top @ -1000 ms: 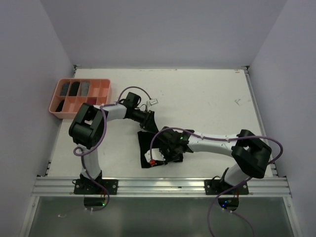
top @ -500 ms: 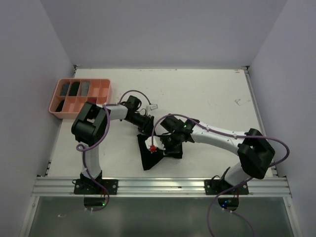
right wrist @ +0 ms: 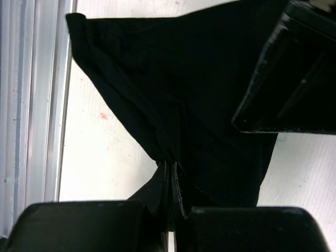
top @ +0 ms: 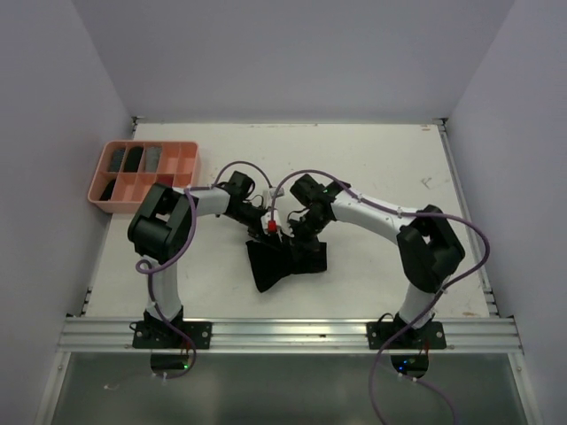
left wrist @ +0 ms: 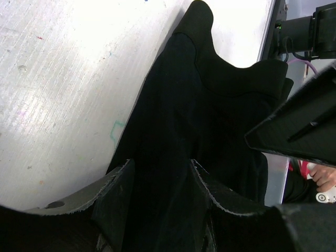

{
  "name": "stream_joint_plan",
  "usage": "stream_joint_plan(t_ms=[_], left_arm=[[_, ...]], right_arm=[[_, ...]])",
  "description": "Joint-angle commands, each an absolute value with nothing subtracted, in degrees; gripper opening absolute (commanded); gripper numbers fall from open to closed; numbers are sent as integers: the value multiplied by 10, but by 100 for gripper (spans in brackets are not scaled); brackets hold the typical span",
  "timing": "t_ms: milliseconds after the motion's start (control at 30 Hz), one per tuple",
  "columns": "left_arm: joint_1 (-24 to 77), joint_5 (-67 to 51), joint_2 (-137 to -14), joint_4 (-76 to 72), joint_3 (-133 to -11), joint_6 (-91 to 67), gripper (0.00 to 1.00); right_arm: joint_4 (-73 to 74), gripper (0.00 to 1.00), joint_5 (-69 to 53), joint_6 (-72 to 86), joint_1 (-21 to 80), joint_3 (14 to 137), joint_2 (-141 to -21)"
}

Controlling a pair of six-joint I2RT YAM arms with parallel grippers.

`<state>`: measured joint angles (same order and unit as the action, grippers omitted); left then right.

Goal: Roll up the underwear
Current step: Fold the underwear

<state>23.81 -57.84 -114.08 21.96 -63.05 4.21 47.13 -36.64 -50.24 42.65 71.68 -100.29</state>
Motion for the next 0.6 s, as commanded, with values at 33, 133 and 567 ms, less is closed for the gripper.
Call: stream_joint_plan(t_ms=[33, 133, 567], left_arm=[[246, -475, -1162, 254, -613, 81, 51], [245, -475, -1164, 255, -613, 83, 51], [246, -480, -1168, 254, -613, 70, 52]], right_arm=[[518, 0, -409, -524, 396, 770, -1046], [526, 0, -410, -532, 381, 794, -1072], [534, 0, -383, -537, 350, 879, -1203]])
